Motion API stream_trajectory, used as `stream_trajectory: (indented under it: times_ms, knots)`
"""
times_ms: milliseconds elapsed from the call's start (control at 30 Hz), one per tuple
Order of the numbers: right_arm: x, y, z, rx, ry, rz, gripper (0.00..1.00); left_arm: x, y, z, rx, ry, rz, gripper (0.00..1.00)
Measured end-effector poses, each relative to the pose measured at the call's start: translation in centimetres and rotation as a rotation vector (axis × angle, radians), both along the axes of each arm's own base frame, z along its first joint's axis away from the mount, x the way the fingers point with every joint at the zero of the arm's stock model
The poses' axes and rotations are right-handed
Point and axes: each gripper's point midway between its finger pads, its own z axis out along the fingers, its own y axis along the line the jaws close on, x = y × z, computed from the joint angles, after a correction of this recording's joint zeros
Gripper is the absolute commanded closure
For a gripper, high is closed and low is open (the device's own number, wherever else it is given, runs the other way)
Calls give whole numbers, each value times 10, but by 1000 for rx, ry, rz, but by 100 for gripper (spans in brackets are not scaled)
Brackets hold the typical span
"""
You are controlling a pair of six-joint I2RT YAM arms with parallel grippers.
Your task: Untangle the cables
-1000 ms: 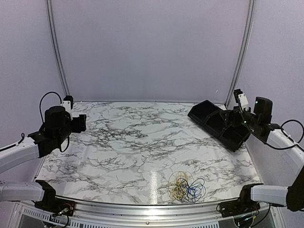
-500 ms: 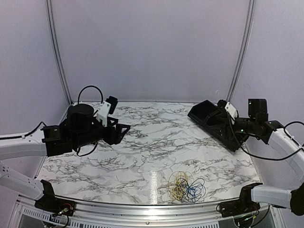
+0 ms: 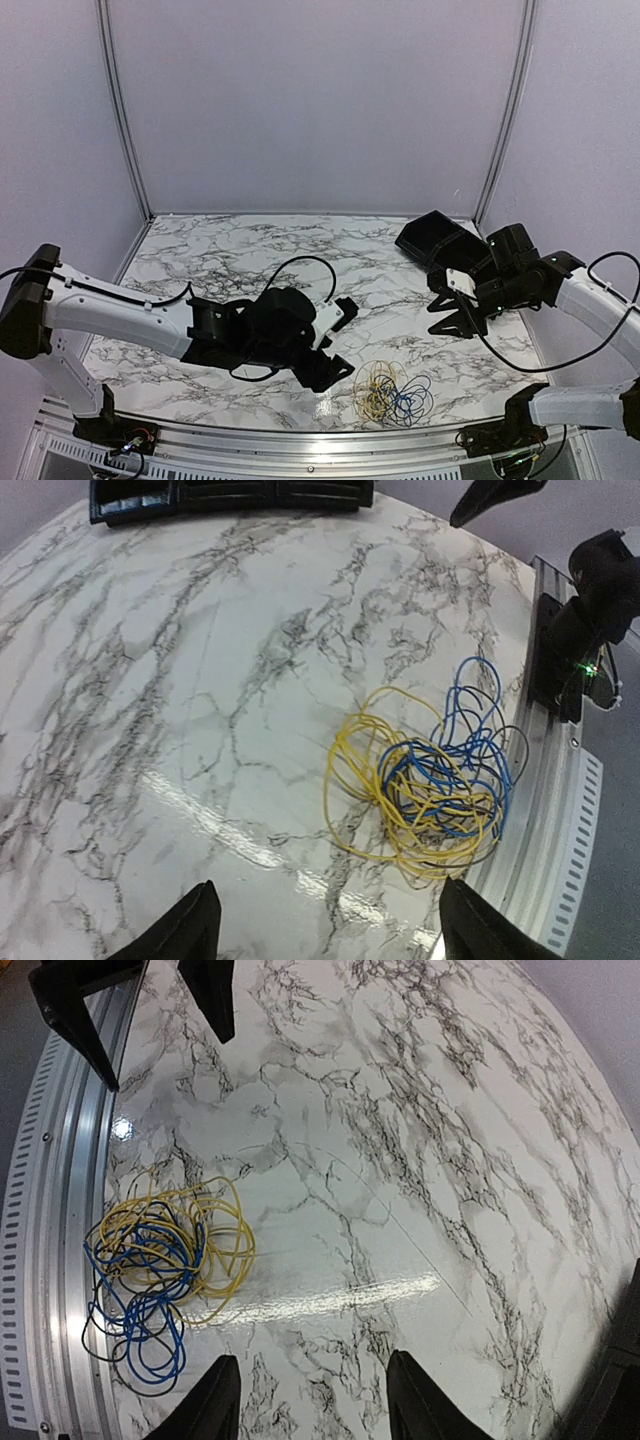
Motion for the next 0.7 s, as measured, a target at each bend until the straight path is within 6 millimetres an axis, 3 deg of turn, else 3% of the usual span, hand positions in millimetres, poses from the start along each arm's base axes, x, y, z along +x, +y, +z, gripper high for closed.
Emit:
stream_trajectory:
  times_ms: [133, 300, 500, 600, 700]
  knots:
    - [-7, 0, -7, -13, 12, 26, 48, -25, -21, -24, 55, 25, -103, 15]
    - [-8, -1, -21, -21, 36, 12, 48, -37, -57, -31, 70, -8, -170, 12]
    - [20, -8, -22, 17, 68, -134, 47, -31, -85, -47, 127, -128, -161, 5]
    - [40, -24, -24, 54, 133, -241, 47, -22, -87, -60, 171, -181, -130, 5]
    - [47, -29, -23, 72, 147, -282, 46, -8, -82, -72, 225, -239, -78, 7]
